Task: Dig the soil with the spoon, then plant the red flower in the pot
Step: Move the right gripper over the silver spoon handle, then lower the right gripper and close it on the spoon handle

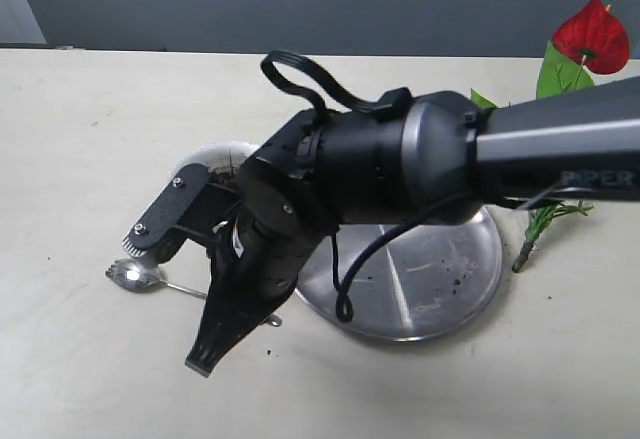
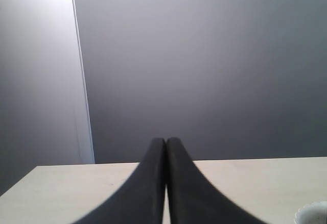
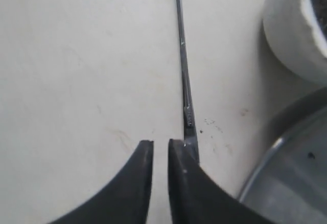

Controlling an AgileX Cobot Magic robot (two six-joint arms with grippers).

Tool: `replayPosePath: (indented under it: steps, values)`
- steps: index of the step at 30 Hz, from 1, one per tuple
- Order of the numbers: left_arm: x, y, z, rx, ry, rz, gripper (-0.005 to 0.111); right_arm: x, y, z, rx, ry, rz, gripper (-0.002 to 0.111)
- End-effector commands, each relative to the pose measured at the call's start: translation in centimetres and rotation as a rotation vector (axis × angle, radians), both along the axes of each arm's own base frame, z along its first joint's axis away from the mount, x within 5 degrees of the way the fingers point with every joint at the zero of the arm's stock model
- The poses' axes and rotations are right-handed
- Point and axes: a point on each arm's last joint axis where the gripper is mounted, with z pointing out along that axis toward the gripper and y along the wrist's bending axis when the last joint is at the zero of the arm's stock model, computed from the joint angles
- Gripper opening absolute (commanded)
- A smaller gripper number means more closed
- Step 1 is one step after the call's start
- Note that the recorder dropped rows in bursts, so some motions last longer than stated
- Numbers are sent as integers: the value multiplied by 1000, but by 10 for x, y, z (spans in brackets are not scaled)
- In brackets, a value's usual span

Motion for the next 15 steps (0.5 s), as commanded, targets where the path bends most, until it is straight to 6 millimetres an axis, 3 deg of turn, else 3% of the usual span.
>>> replayPosePath:
  steps: [1,3,4,11,15]
  values:
    - [-1,-1,2,-11,-16,-16,0,2,4,-9,11,18,-15,41]
    - [-1,-1,2,-11,-16,-16,0,3,5,-11,18,16,-17,53]
    - [-1,-1,2,-11,-16,-16,0,3,6,-12,21,9,-15,53]
    - [-1,-1,2,-11,-16,-16,0,7,11,-28,34,-6,-14,33]
    - [-1,-1,2,-11,-16,-16,0,8,13,-40,24,-7,-11,33]
